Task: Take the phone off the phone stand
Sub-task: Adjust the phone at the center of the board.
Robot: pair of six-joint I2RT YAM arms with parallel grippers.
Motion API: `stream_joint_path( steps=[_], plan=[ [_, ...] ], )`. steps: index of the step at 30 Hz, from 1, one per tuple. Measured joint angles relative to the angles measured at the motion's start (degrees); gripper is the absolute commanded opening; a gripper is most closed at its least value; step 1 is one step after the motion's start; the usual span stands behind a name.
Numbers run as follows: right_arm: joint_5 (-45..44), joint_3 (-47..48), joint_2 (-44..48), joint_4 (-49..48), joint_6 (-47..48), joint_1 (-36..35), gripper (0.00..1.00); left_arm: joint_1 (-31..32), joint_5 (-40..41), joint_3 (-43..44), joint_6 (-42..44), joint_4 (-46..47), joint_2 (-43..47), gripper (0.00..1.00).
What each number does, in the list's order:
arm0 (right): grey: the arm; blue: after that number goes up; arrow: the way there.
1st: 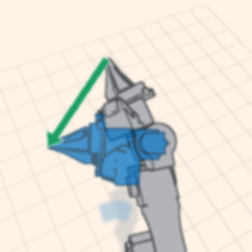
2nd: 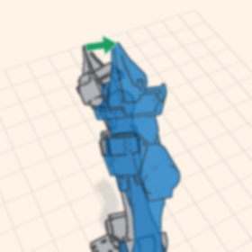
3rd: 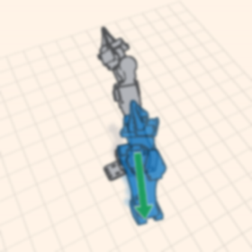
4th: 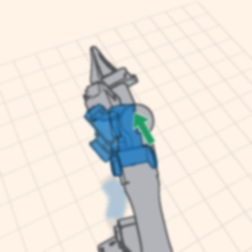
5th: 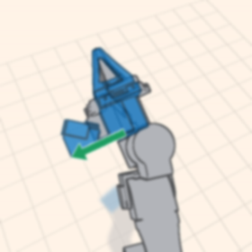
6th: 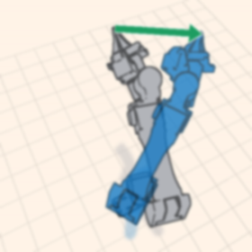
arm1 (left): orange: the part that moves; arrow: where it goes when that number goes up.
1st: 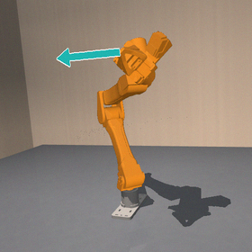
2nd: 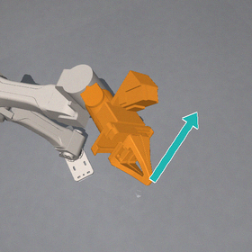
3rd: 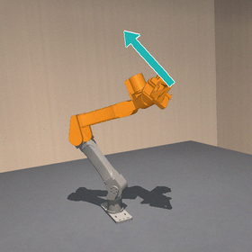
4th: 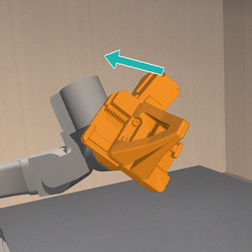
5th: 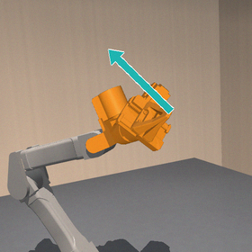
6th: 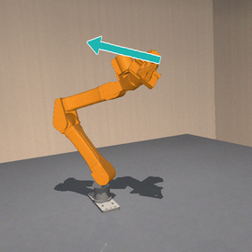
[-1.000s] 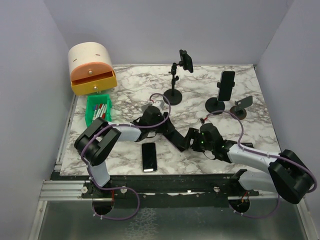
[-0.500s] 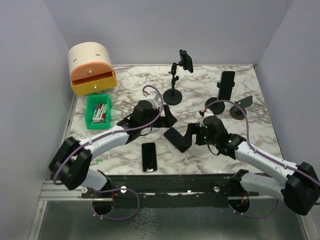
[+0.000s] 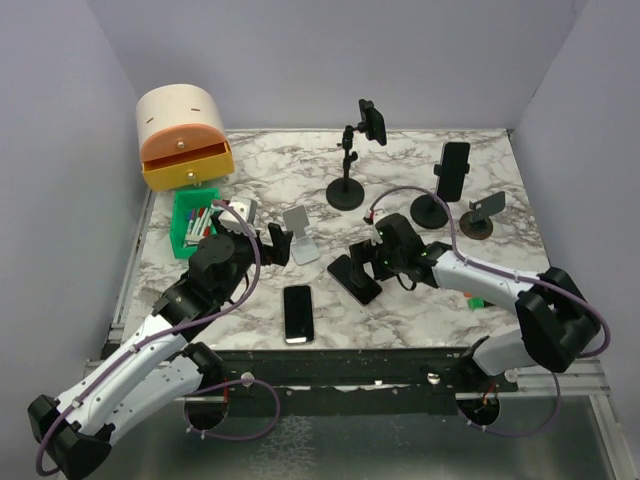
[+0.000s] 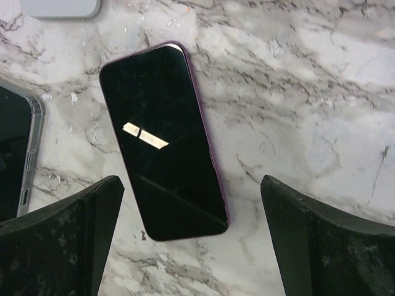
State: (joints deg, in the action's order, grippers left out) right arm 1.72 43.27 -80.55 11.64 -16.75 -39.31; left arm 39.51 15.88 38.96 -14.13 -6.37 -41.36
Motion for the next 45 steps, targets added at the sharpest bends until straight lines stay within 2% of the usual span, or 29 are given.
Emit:
stream_joint_path(
  steps=[5,14,27,35,45],
  plan=[
    [1.4,4.2,-5.9,0.5,3.2,0.0,1.00,0.0,0.5,-1.8,1.8,-3.5,1.3,0.99],
    [1.8,7.0,-11.5,2.2,6.8,-1.1,0.99,0.0,0.2,-1.8,2.6,-4.1,1.3,0.99],
    [-1.4,9.8,-14.6,4.5,8.3,-4.9,0.94,0.0,0.0,-1.8,2.9,-4.5,1.3,0.99],
    [-4.5,9.8,-14.8,4.5,7.6,-6.5,0.86,0.0,0.0,-1.8,2.9,-4.6,1.3,0.99],
    [-6.3,9.1,-14.7,3.7,3.9,-7.7,0.62,0.0,0.0,-1.8,2.9,-4.6,1.3,0.99]
  ],
)
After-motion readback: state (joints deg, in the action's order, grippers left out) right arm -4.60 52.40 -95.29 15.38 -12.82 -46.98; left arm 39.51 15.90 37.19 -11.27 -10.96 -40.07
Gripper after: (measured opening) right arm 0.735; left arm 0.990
